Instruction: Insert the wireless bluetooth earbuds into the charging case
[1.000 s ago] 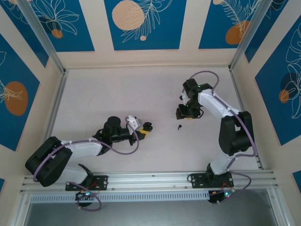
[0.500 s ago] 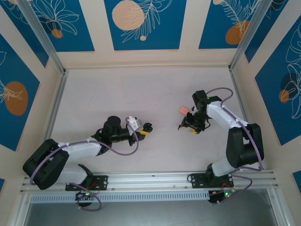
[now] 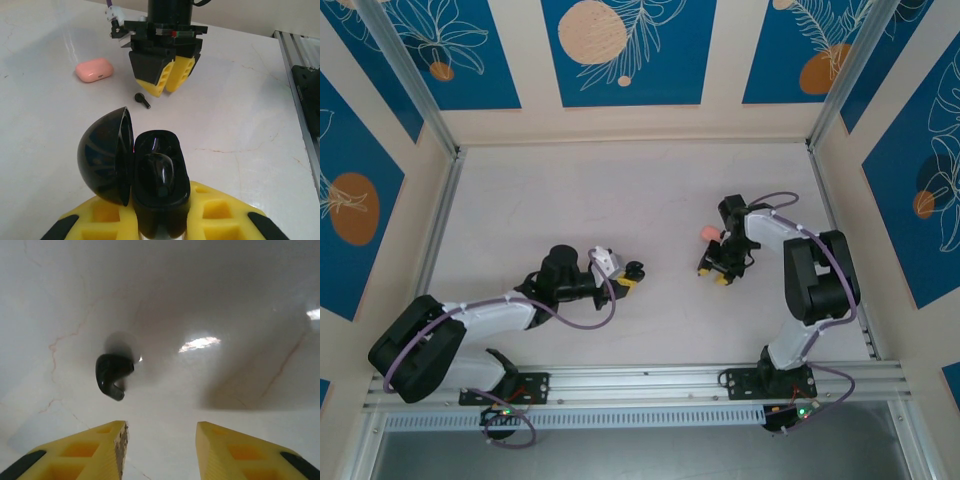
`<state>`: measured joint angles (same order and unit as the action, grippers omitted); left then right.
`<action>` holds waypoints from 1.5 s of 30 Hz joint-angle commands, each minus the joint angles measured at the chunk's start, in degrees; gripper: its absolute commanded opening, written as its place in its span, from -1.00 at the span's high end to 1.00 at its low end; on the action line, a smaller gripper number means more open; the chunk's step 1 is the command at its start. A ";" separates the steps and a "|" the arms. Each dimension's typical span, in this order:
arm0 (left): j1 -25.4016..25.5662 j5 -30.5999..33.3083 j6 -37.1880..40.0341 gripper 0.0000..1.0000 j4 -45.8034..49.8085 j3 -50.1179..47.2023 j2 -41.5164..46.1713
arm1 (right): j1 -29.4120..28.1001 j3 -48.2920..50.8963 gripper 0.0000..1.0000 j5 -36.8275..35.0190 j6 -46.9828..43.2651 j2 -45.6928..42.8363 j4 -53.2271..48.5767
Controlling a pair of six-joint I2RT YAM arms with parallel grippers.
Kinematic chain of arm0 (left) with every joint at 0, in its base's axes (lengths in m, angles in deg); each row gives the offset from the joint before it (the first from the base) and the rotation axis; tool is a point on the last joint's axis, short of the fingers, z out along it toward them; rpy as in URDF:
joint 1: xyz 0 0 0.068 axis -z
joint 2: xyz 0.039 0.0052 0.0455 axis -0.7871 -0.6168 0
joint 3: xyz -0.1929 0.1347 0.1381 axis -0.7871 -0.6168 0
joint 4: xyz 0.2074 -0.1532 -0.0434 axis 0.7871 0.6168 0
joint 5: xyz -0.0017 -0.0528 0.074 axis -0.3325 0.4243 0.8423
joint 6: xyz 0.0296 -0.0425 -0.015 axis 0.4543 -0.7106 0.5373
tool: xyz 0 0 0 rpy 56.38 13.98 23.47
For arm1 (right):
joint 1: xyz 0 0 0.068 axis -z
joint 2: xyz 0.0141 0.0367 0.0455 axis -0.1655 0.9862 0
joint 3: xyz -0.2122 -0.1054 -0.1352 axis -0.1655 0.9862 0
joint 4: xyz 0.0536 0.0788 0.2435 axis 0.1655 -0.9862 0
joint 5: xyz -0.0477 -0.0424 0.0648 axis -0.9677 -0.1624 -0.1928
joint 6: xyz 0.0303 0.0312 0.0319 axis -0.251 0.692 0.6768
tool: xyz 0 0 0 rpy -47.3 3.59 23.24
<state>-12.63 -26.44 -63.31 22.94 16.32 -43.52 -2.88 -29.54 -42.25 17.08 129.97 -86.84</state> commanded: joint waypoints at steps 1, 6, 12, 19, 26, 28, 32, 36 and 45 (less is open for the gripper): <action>0.59 -1.31 1.35 0.77 0.65 1.48 0.86 | -0.74 -2.55 0.19 1.12 1.09 1.68 0.61; 0.61 -1.21 1.26 0.77 0.71 1.57 0.60 | -1.05 -4.82 0.19 0.32 0.56 3.27 0.23; 0.61 -0.60 1.41 0.76 1.09 1.74 0.51 | -1.27 -6.97 0.22 -1.13 -0.32 4.97 -0.68; 0.59 -0.31 1.92 0.77 2.05 2.27 0.27 | -1.48 -7.10 0.33 -0.45 -0.49 6.40 0.11; 0.61 -0.35 2.03 0.76 2.57 2.53 0.25 | -1.67 -7.08 0.38 -0.80 -0.76 7.43 1.11; 0.57 -0.14 2.11 0.76 2.84 2.62 0.25 | -1.79 -7.07 0.44 -0.96 -0.93 7.85 1.43; 0.61 -0.06 2.54 0.77 3.51 2.90 0.34 | -1.96 -7.33 0.47 -0.92 -1.27 8.75 1.81; 0.61 0.13 2.73 0.76 3.93 3.06 0.34 | -2.27 -7.86 0.53 -1.41 -1.50 9.10 1.83; 0.59 0.03 2.23 0.76 2.38 3.07 -1.46 | -3.03 -6.89 0.58 -4.05 -2.03 5.46 2.85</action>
<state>-12.63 -26.36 -62.28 26.26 18.09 -43.93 -5.13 -36.62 -45.55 15.90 137.11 -86.97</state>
